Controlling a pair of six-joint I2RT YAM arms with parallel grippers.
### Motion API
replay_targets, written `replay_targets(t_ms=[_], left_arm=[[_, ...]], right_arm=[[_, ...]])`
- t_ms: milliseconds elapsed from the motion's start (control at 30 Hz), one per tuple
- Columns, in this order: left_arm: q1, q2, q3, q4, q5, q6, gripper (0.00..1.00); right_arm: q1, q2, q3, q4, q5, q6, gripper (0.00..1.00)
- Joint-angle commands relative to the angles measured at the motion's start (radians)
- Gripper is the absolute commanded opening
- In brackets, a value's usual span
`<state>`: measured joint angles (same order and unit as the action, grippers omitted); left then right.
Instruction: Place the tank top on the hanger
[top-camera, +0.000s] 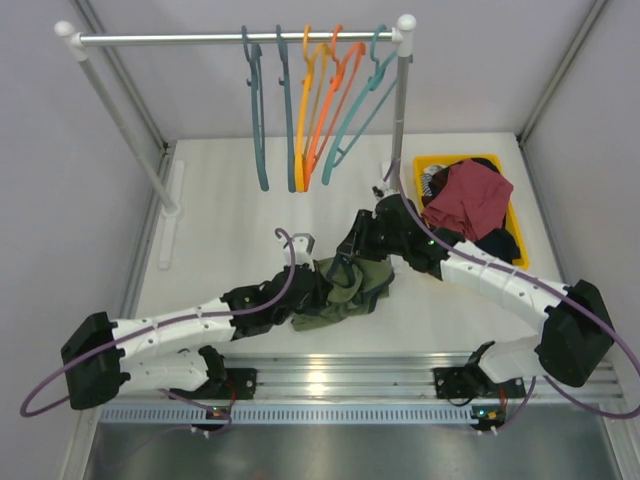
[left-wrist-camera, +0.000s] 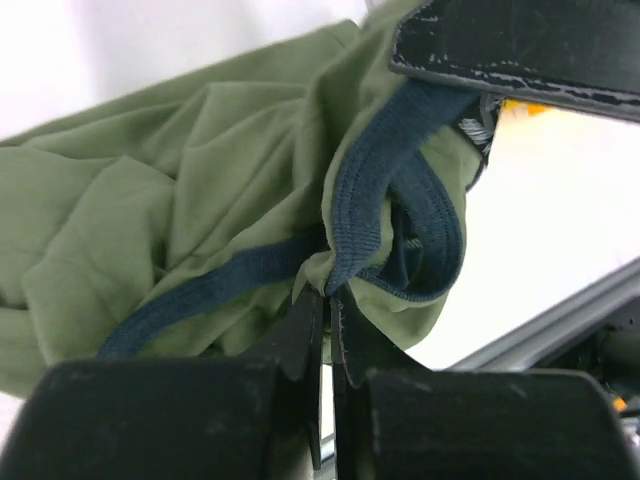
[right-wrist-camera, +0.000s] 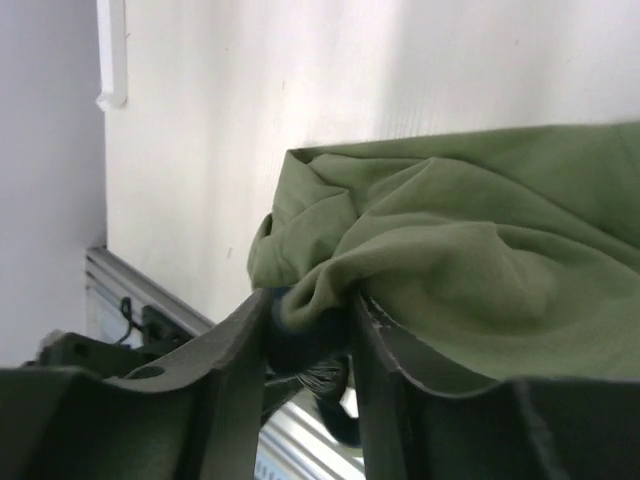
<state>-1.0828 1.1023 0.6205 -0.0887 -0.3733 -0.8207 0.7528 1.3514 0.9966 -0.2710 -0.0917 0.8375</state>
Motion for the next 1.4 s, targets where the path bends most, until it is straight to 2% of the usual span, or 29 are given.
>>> replay_targets(t_ms=[0, 67, 200, 400, 467, 600, 733, 967, 1133, 1267, 1300, 1367], left_arm=[[-0.003, -0.028, 0.062, -0.069, -0.119, -0.006, 0.0], [-0.003, -0.06, 0.067, -0.108, -0.18, -0.011, 0.0], [-0.003, -0.097, 0.068, -0.177, -0.249, -0.011, 0.0], [-0.002, -0.107, 0.088, -0.29, -0.318, -0.052, 0.0], [0.001, -0.114, 0.097, -0.312, -0.34, -0.057, 0.0], [0.004, -0.133, 0.133, -0.358, -0.377, -0.048, 0.0], [0.004, -0.145, 0.16, -0.371, -0.384, -0.015, 0.0], [0.004, -0.162, 0.163, -0.39, -0.375, -0.012, 0.0], [0.006, -0.176, 0.163, -0.395, -0.372, -0.008, 0.0], [0.003, -0.199, 0.188, -0.41, -0.365, 0.041, 0.0], [0.004, -0.206, 0.212, -0.417, -0.362, 0.067, 0.0], [0.003, -0.223, 0.243, -0.448, -0.354, 0.1, 0.0]], right_arm=[[0.017, -0.044, 0.013, -0.013, 0.053, -0.043, 0.39], [0.017, -0.089, 0.008, -0.06, 0.089, -0.069, 0.54], [0.017, -0.191, -0.021, -0.128, 0.184, -0.095, 0.64], [0.043, -0.371, -0.163, -0.174, 0.205, -0.086, 0.59], [0.106, -0.394, -0.191, -0.183, 0.224, -0.075, 0.59], [0.244, -0.344, -0.208, -0.223, 0.335, -0.038, 0.58], [0.289, -0.279, -0.228, -0.16, 0.349, -0.017, 0.57], [0.304, -0.086, -0.228, -0.093, 0.365, 0.012, 0.47], [0.306, -0.008, -0.217, -0.077, 0.391, 0.02, 0.4], [0.309, -0.04, -0.15, -0.2, 0.464, 0.002, 0.05], [0.307, -0.064, -0.133, -0.235, 0.515, -0.006, 0.01], [0.307, -0.151, -0.067, -0.364, 0.561, -0.02, 0.0]])
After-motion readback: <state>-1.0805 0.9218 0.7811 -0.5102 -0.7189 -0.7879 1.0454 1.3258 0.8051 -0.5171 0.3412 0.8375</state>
